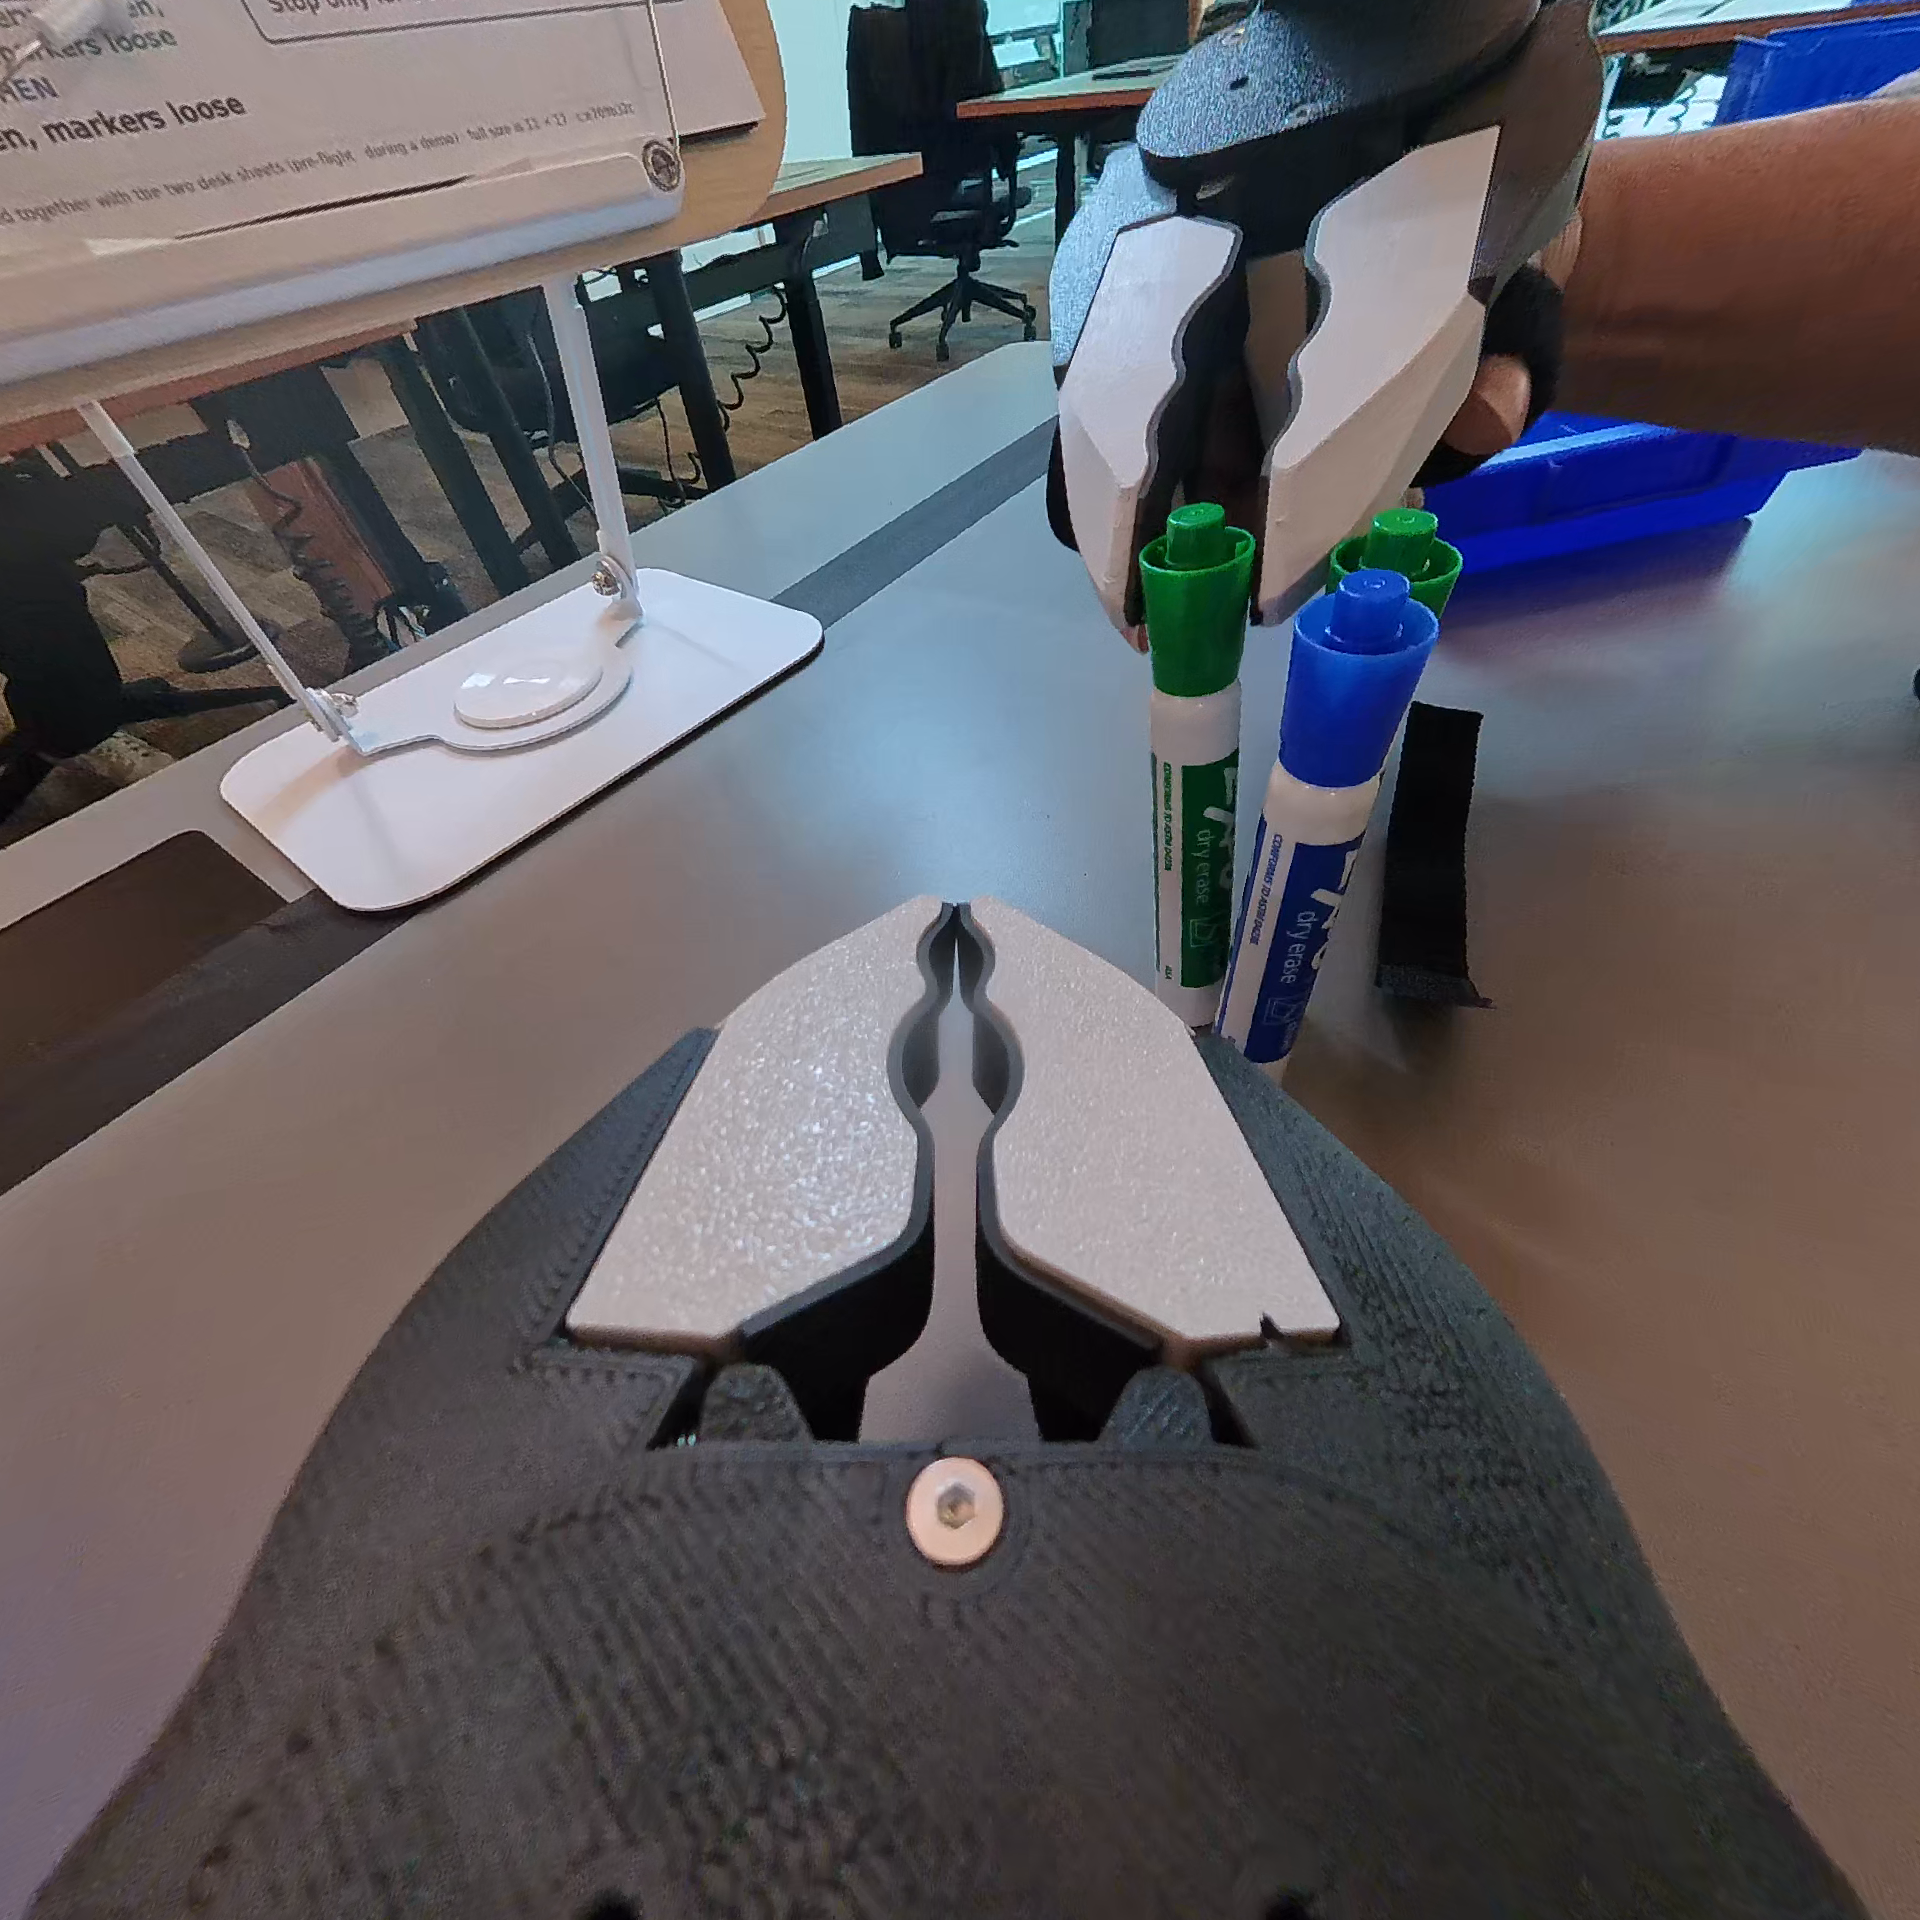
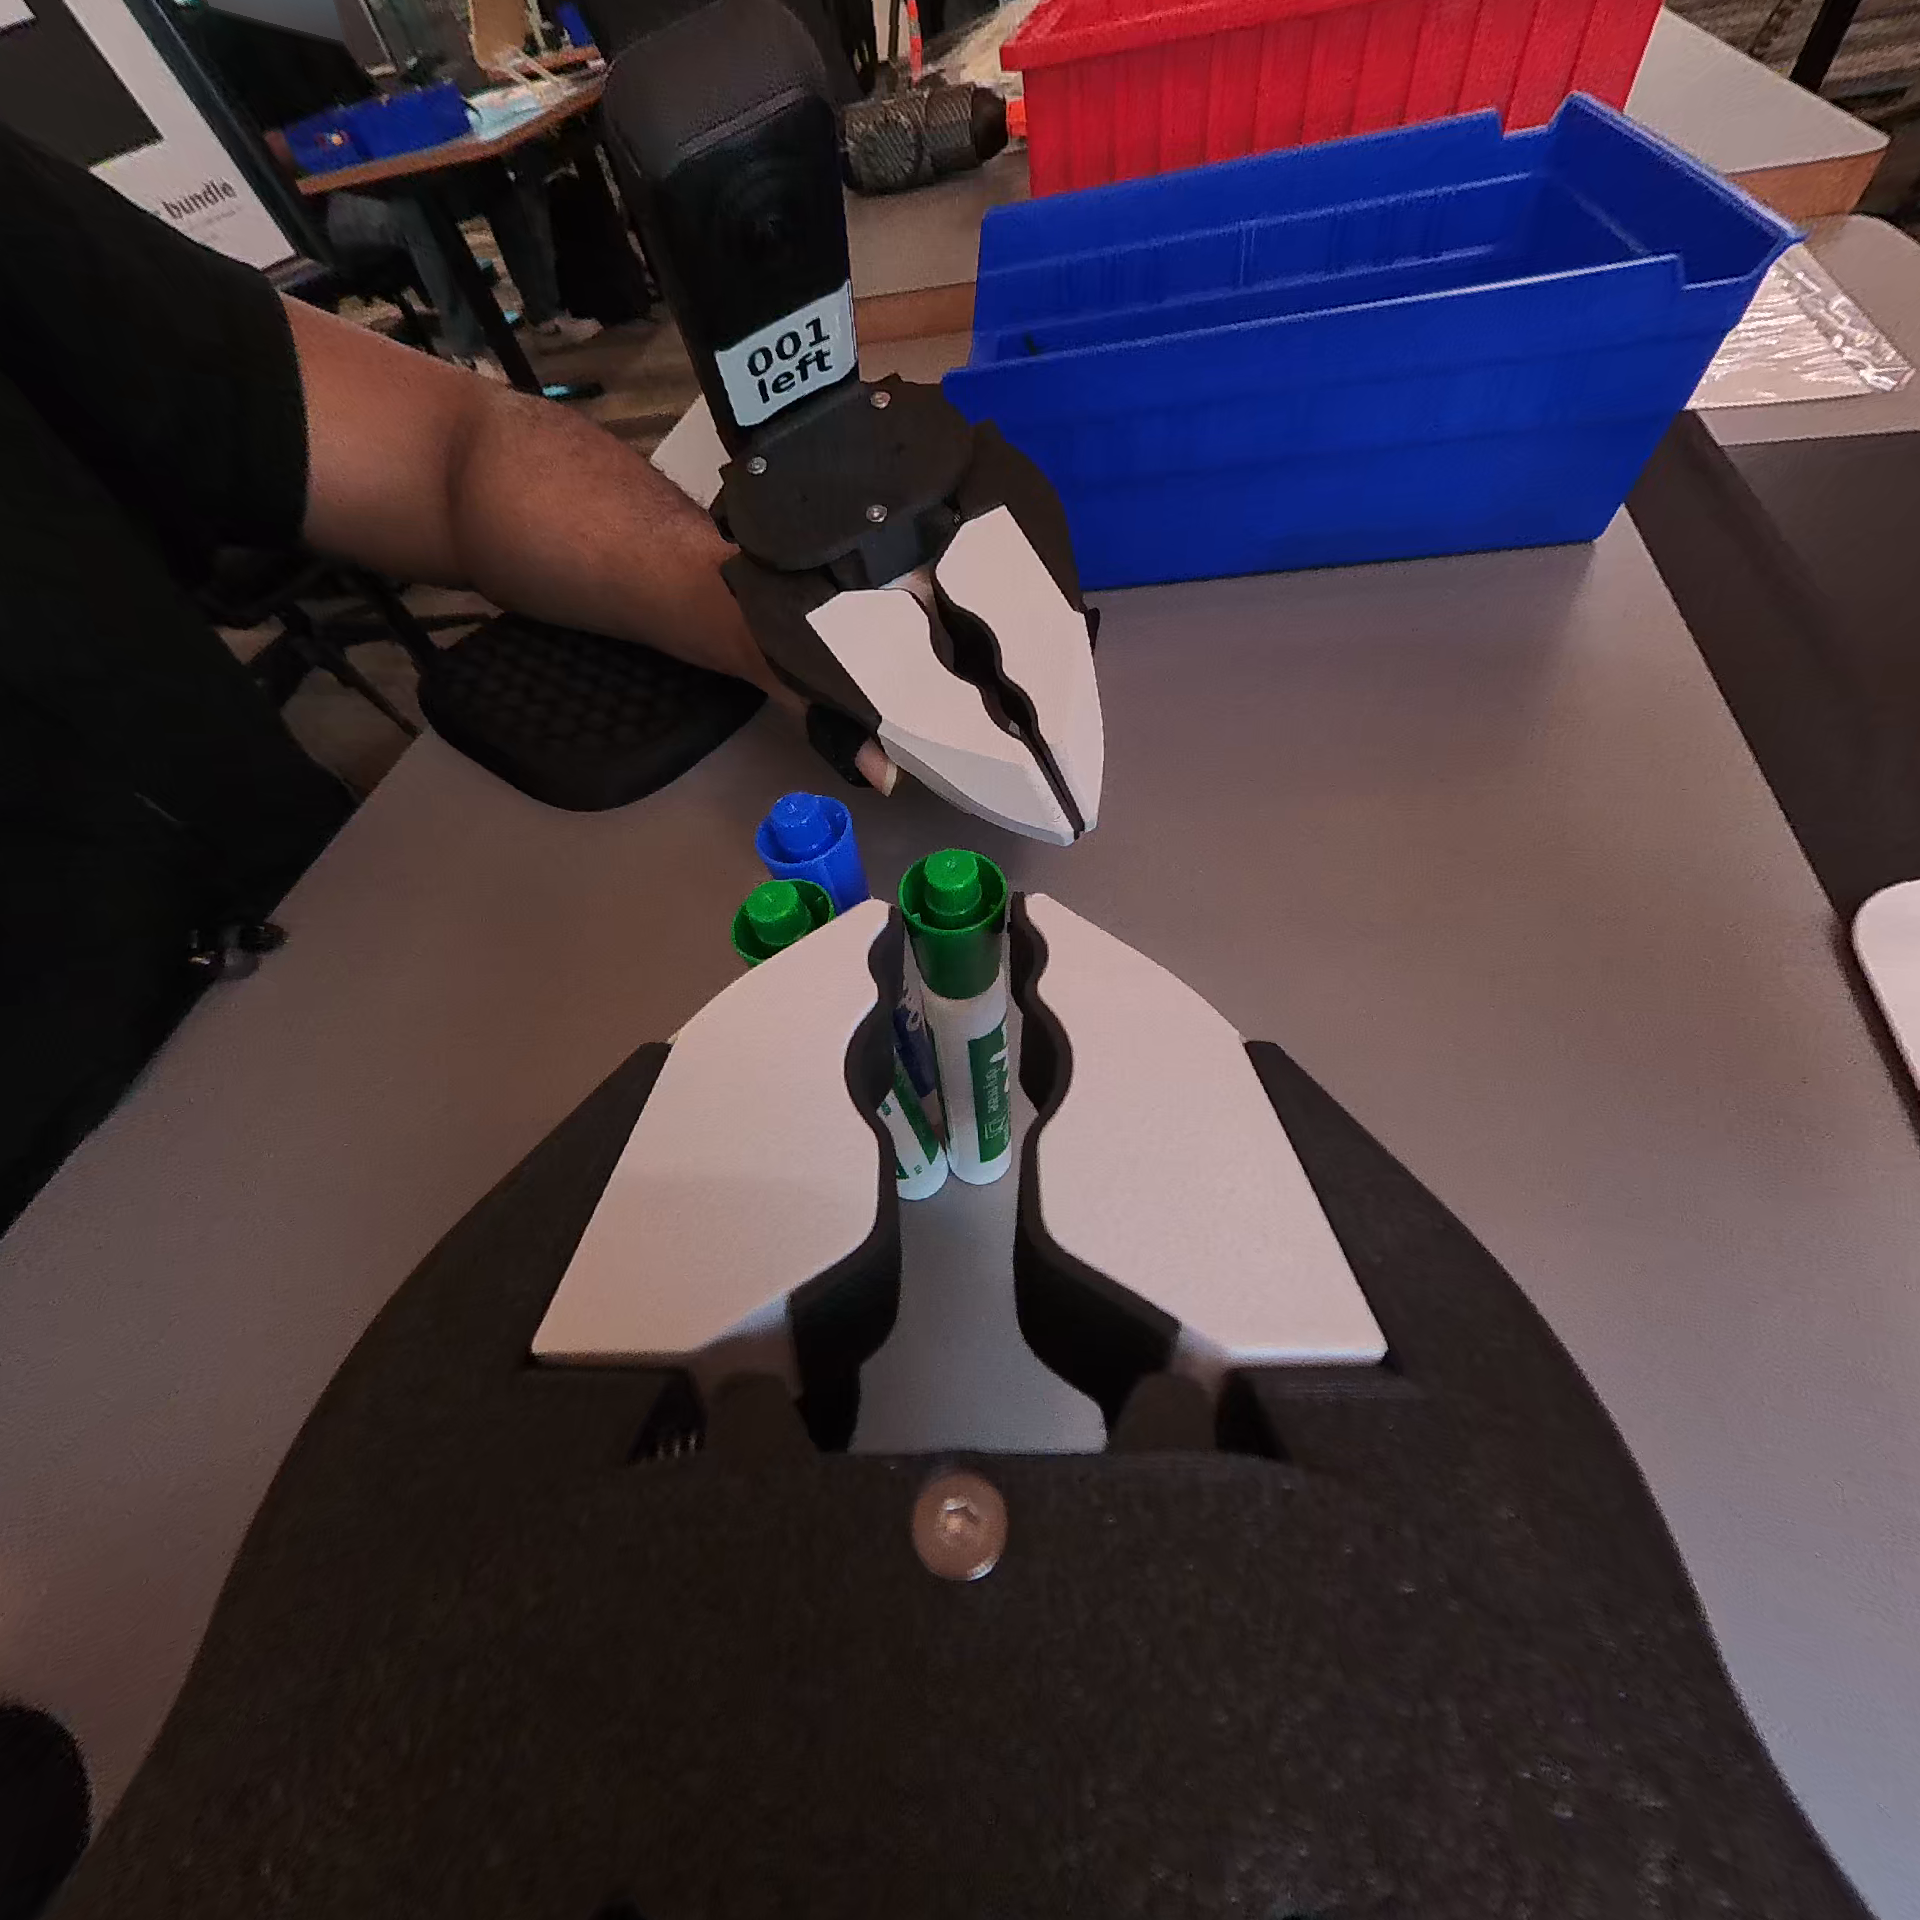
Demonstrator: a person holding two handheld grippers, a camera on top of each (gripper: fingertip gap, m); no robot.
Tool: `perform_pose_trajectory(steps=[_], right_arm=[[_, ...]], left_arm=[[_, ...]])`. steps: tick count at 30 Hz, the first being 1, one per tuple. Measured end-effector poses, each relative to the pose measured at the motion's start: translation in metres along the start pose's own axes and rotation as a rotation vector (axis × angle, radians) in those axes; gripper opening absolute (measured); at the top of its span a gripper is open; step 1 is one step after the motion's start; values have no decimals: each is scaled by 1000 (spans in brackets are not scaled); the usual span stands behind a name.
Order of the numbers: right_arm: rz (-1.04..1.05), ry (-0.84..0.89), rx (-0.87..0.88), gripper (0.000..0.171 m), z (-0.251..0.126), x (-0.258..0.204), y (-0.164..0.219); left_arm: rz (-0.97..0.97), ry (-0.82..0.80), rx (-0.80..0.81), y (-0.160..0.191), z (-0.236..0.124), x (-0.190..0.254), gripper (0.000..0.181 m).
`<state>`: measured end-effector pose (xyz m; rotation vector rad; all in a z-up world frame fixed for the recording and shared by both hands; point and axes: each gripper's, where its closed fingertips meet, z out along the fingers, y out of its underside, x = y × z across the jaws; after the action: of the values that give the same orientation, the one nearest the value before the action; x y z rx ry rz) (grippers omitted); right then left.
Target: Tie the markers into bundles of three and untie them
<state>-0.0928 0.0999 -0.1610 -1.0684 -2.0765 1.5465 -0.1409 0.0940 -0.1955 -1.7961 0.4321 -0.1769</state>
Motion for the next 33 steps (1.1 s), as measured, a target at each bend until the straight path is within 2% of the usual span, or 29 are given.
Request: perform_pose_trajectory(steps=[8,16,19,23,24,27,31,33], right_arm=[[-16,15,16,20,-8,-2,-11],[-82,109,80,23,-35,-8,-57],[-105,205,108,30,-52,-11,-80],[-136,368,151,54,-77,-23,-95],[-150,424,156,52,-84,-26,-94],[-234,622,175,2,-105,-40,-83],[-382,892,171,0,-121,-60,-54],[-423,947,195,0,-119,-66,-45]], left_arm=[[1,2,-1,0,1,1,0],[3,7,5,-2,1,2,0],[1,11,7,-2,1,3,0],[-1,14,18,-3,1,4,0],[-1,13,20,-4,0,4,0],[-1,13,29,-5,-1,4,0],[8,14,27,-6,-1,7,0],[11,16,26,-5,0,9,0]])
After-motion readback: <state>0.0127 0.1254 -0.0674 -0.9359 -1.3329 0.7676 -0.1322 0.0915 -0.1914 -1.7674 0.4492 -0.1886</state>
